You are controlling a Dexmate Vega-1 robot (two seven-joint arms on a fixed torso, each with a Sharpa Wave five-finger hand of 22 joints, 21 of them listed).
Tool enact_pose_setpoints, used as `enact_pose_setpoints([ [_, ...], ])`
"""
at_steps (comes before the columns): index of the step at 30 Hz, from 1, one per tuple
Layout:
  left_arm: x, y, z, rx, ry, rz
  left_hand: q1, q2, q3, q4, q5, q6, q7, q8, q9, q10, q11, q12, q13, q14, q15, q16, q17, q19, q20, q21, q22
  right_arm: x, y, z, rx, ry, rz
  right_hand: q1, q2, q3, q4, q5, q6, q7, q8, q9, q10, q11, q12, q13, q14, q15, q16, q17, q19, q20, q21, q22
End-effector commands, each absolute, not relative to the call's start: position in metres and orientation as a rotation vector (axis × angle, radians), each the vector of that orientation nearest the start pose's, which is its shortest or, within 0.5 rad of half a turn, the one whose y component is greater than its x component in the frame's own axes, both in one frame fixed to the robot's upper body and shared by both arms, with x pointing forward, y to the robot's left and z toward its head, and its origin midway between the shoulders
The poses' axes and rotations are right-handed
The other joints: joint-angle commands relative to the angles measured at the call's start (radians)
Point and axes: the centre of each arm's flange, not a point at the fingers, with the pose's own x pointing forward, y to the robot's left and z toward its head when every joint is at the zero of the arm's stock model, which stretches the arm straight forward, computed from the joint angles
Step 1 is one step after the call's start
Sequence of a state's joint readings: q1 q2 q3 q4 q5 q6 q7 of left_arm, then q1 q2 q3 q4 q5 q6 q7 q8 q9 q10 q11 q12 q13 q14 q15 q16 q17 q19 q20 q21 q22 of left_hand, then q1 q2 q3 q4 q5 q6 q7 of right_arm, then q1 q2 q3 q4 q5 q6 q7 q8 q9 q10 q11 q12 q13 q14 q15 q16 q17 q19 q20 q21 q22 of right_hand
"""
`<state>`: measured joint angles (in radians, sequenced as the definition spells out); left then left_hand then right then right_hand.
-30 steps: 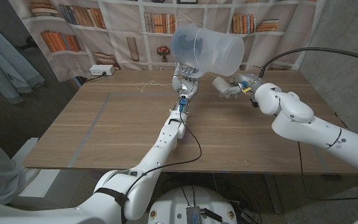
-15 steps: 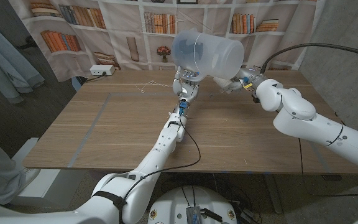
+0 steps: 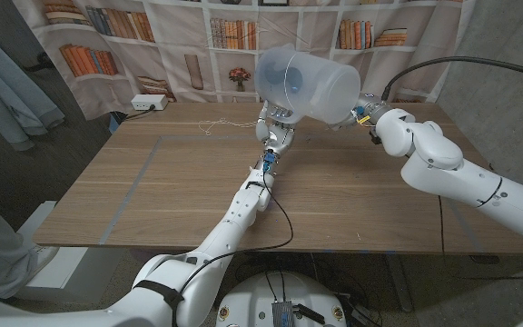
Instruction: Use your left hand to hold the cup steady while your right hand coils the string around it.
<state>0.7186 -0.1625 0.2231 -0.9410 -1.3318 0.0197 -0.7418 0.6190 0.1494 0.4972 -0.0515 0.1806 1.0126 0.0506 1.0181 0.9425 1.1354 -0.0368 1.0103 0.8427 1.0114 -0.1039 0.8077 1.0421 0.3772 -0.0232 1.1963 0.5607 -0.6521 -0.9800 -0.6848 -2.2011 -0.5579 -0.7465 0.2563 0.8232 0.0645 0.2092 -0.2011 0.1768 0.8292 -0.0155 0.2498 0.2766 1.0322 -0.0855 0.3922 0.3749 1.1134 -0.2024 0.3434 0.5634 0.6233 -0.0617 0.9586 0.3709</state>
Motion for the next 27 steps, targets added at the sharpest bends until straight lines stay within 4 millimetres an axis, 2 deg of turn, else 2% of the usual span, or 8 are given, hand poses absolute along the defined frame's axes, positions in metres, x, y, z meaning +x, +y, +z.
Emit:
enact_pose_setpoints([
  [1, 0.65, 0.044, -0.033, -1.259, -0.492, -1.041, 0.0, 0.01, 0.005, -0.001, 0.007, 0.003, 0.002, -0.002, -0.001, 0.01, -0.01, 0.011, 0.007, 0.009, -0.002, 0.001, 0.001, 0.009, -0.001, 0.009, -0.367, 0.528, -0.23, 0.097, -1.525, -0.403, -0.162, 0.091, 0.103, 0.256, 0.065, 0.006, 0.09, -0.081, 0.007, 0.003, 0.088, -0.078, 0.0, 0.001, 0.004, -0.034, -0.001, 0.002, -0.007, -0.108, 0.008, -0.001],
  [3, 0.649, 0.045, -0.034, -1.262, -0.491, -1.044, -0.001, 0.01, 0.005, -0.001, 0.007, -0.002, 0.004, 0.005, 0.014, 0.01, -0.01, 0.011, 0.008, 0.009, -0.002, 0.001, 0.0, 0.01, -0.001, 0.009, -0.367, 0.528, -0.232, 0.097, -1.532, -0.397, -0.169, 0.09, 0.103, 0.256, 0.065, 0.005, 0.091, -0.082, 0.007, 0.003, 0.089, -0.078, 0.0, 0.001, 0.004, -0.034, -0.002, 0.003, -0.008, -0.108, 0.009, -0.002],
  [12, 0.648, 0.044, -0.036, -1.266, -0.489, -1.056, -0.001, 0.01, 0.007, -0.002, 0.007, 0.002, 0.004, -0.003, -0.006, 0.01, -0.01, 0.014, 0.012, 0.009, -0.003, 0.001, 0.005, 0.011, 0.0, 0.009, -0.367, 0.521, -0.244, 0.108, -1.546, -0.402, -0.224, 0.089, 0.103, 0.257, 0.065, 0.005, 0.093, -0.083, 0.006, 0.003, 0.09, -0.081, 0.0, 0.004, 0.004, -0.034, -0.003, 0.005, -0.011, -0.109, 0.017, -0.006],
  [19, 0.646, 0.043, -0.037, -1.265, -0.482, -1.064, -0.002, 0.012, 0.007, -0.001, 0.007, -0.001, 0.003, 0.007, 0.01, 0.01, -0.011, 0.014, 0.011, 0.011, -0.002, 0.001, 0.006, 0.011, -0.002, 0.01, -0.366, 0.52, -0.249, 0.115, -1.557, -0.413, -0.249, 0.087, 0.102, 0.257, 0.065, 0.005, 0.093, -0.084, 0.005, 0.004, 0.092, -0.082, -0.002, 0.003, 0.004, -0.034, -0.004, 0.006, -0.011, -0.11, 0.023, -0.009],
  [27, 0.647, 0.048, -0.036, -1.255, -0.487, -1.068, -0.002, 0.011, 0.009, -0.002, 0.007, 0.0, 0.005, 0.003, 0.001, 0.008, -0.009, 0.015, 0.013, 0.01, -0.002, 0.002, 0.011, 0.012, 0.0, 0.011, -0.366, 0.52, -0.255, 0.126, -1.558, -0.425, -0.283, 0.085, 0.102, 0.258, 0.065, 0.005, 0.094, -0.083, 0.004, 0.004, 0.092, -0.082, -0.004, 0.004, 0.005, -0.034, -0.006, 0.008, -0.015, -0.112, 0.031, -0.014],
])
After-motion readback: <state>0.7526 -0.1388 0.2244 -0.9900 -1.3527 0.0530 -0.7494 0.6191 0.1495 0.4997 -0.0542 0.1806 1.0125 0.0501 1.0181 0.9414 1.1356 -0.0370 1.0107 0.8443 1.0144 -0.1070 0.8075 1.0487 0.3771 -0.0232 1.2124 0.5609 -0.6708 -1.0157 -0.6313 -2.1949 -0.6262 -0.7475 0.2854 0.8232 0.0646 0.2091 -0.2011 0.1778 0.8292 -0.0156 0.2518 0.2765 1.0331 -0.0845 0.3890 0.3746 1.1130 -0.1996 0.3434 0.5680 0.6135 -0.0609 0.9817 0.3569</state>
